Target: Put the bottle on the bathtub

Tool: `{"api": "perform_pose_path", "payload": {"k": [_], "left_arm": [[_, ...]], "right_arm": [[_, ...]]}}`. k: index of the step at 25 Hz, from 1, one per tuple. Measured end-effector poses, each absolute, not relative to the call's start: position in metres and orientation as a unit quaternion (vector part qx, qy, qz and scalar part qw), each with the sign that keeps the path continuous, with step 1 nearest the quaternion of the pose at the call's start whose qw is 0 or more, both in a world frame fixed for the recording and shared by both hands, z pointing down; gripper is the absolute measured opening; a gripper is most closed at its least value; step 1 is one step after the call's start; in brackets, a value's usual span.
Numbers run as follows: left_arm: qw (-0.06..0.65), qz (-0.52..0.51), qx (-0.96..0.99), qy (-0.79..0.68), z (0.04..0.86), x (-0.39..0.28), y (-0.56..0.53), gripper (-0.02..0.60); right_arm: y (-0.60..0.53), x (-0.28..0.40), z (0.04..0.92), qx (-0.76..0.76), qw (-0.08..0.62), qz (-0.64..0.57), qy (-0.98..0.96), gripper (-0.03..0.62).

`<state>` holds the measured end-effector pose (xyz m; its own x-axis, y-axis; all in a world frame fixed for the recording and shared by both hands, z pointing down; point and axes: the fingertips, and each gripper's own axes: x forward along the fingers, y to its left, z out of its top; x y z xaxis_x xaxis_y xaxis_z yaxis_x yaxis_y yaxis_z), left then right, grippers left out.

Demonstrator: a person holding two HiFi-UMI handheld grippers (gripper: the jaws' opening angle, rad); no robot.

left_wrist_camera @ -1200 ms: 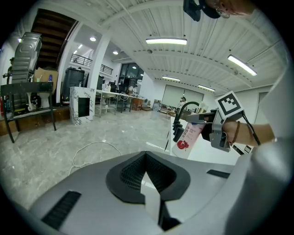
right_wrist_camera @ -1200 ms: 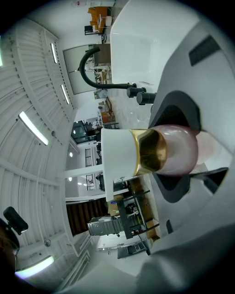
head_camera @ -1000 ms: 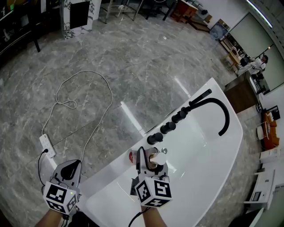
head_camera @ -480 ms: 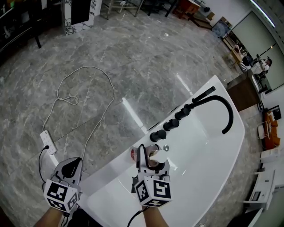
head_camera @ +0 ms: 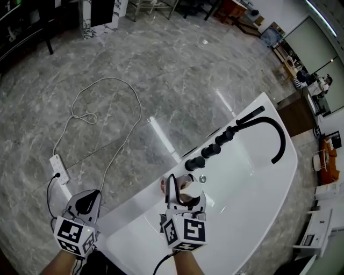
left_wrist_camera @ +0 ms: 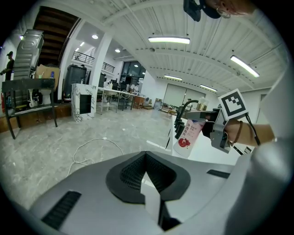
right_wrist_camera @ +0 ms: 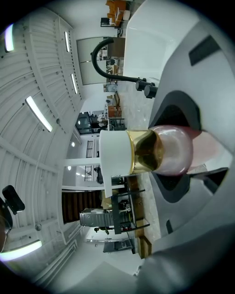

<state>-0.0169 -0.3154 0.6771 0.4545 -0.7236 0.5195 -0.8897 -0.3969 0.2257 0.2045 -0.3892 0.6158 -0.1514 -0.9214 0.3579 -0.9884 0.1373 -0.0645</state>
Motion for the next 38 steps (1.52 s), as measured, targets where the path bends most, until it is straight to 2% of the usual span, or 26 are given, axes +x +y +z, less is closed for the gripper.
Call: {"api": "perform_pose_path", "payload": {"k": [14,29,38], "left_arm": [[0.245,0.169,0.816,-0.496,0.679,-0.022,-0.313,0.003],[0.234,0.171,0.823,-0.489,0.667,-0.024,-0.319,0.003],[0.222,0.182,0.826,-0.485,0.654,-0.03,-0.318,0.003]], "right_arm": [[-0.394,0.203,0.618,0.645,0.133,0.142,-0.739,0.229],[-0.392,0.202,0.62,0.649,0.117,0.16,-0.735,0.233],[-0.381,0.204,0.61,0.647,0.114,0.154,-0.738,0.29]]}}
